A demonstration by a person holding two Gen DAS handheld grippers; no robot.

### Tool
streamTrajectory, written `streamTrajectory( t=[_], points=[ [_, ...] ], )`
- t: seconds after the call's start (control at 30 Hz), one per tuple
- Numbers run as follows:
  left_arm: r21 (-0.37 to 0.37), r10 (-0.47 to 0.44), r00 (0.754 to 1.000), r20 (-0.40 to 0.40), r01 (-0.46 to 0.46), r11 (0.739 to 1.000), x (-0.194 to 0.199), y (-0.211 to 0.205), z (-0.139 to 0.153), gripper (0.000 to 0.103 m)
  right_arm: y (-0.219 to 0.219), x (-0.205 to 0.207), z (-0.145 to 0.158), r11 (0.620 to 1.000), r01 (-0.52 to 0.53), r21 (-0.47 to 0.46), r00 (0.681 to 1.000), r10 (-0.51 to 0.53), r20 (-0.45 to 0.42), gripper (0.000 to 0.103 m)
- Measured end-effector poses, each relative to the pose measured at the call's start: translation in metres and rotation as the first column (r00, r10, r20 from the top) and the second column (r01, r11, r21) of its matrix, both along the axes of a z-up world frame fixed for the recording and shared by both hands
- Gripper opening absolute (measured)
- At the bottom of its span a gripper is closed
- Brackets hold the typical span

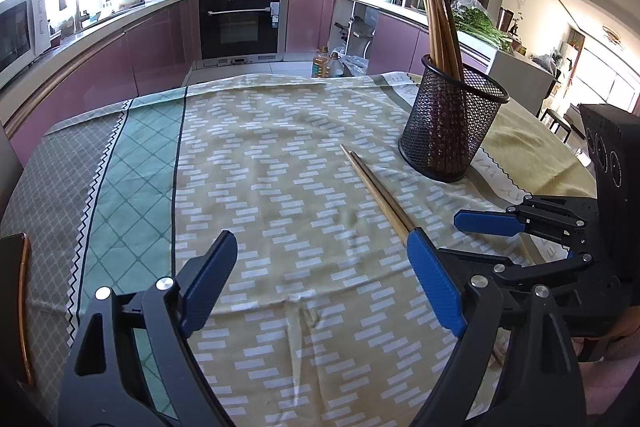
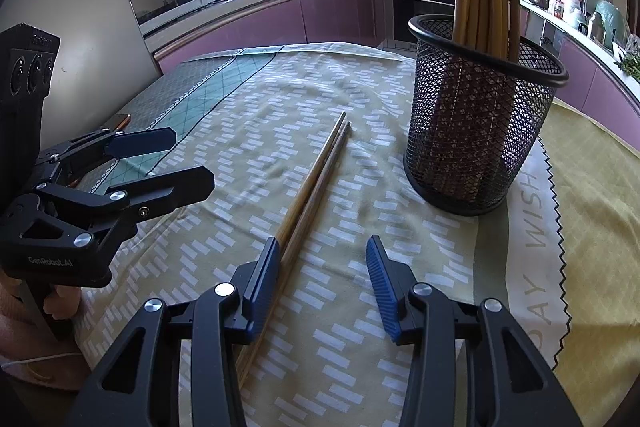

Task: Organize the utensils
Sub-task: 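Close the left tool on a chopstick while the right tool grasps the other chopstick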

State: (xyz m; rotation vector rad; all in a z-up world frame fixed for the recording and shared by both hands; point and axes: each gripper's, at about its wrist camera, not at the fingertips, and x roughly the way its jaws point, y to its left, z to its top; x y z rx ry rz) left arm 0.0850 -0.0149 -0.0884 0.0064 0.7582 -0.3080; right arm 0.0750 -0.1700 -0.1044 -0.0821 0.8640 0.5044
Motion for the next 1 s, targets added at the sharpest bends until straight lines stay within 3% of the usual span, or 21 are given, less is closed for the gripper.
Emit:
streamTrajectory(
  t=[0.23,0.43,0.57,1.0],
  points=[
    [0.000,0.000,1.000,0.000,0.000,1.000,0.000,0.000,0.000,0.085,0.008,-0.001,-0.001,0.999,-0.012,-0.041,1.000,0.012,0.004,0.040],
    [-0.001,-0.001,1.000,0.000,0.001,1.000,0.000,-0.001,0.000,0.085,0.002,0.000,0.000,0.999,0.018,-0.040,1.000,-0.018,0.001,0.026],
    [0.008,-0.010,1.000,-0.003,0.010,1.000,0.000,-0.002,-0.001,0.084,-0.004,0.003,0.000,1.000,0.024,-0.014,1.000,-0.025,-0.018,0.025],
    [0.026,-0.075,0.996,-0.042,0.076,0.997,0.010,-0.012,-0.006,0.073,0.003,0.024,0.001,0.999,-0.001,-0.047,1.000,0.000,-0.010,0.022]
  ],
)
